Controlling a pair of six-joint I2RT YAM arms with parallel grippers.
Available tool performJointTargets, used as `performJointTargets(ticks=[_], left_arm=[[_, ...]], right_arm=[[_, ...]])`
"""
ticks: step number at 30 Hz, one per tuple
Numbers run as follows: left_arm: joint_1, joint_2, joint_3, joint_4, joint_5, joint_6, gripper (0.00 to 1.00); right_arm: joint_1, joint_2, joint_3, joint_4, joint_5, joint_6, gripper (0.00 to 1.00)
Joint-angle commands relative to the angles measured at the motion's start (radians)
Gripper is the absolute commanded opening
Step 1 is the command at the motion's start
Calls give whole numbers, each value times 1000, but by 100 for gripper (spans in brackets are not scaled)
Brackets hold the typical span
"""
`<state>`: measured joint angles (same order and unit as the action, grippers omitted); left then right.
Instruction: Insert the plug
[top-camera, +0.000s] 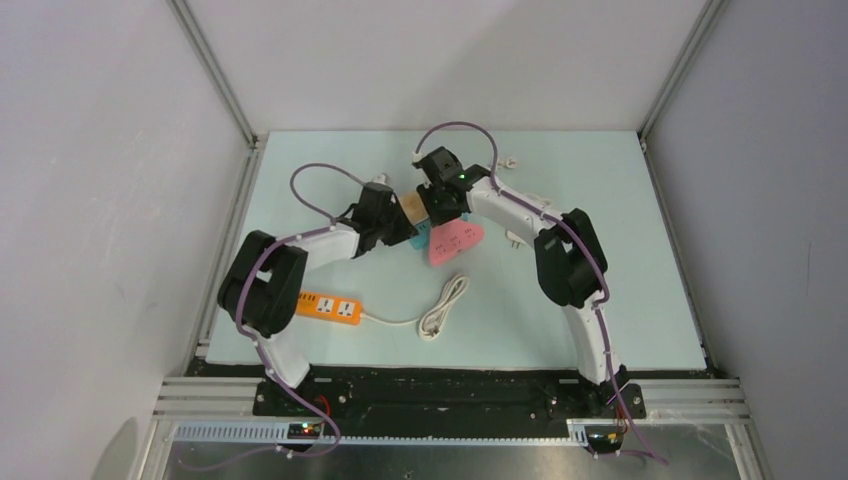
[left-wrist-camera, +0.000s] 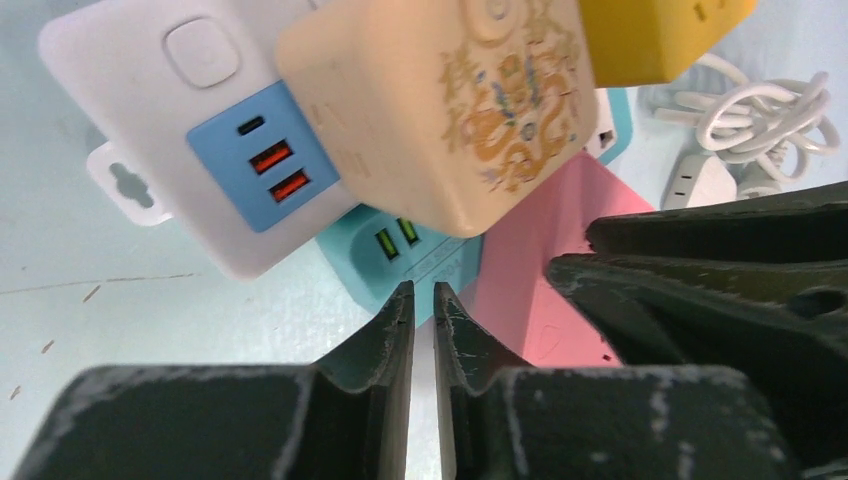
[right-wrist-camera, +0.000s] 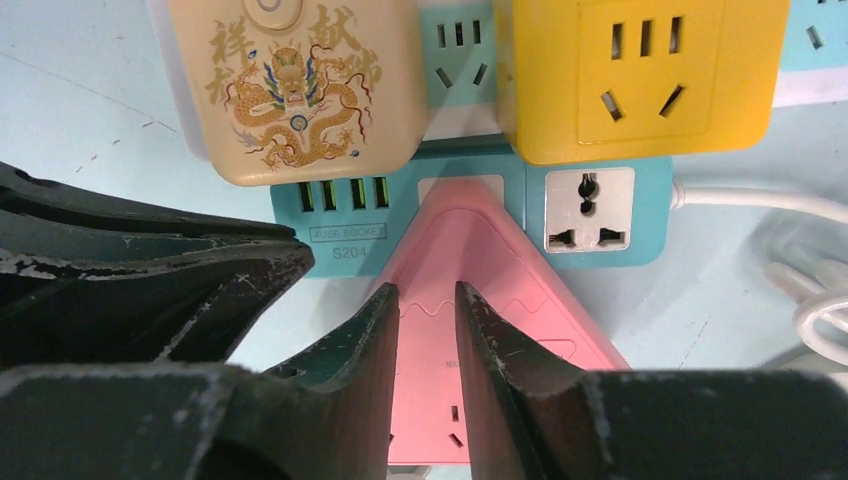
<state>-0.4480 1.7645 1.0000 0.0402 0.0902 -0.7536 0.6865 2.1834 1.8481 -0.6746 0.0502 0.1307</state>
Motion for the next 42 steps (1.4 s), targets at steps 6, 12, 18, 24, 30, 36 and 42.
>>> performJointTargets(ticks=[6, 12, 18, 24, 30, 36, 42], left_arm=[[24, -143, -68, 20, -76, -24, 17], [35, -241, -99, 10, -87, -14, 18], [54, -348, -131, -32, -116, 5, 18], [64, -450, -150, -118, -131, 31, 21], [68, -512, -177, -144, -136, 44, 23], [73, -545, -193, -158, -129, 53, 25], [76, -572, -200, -178, -99, 65, 29]], right_arm=[[-13, 160, -108, -216, -75, 42, 31], [-26, 143, -68, -208, -68, 80, 32], [-53, 137, 86, -255, -69, 86, 35], [-72, 152, 216, -287, -58, 105, 43], [-84, 107, 223, -250, -70, 130, 47], [-86, 36, 227, -225, -92, 151, 48], [-105, -39, 236, -156, -220, 173, 50]])
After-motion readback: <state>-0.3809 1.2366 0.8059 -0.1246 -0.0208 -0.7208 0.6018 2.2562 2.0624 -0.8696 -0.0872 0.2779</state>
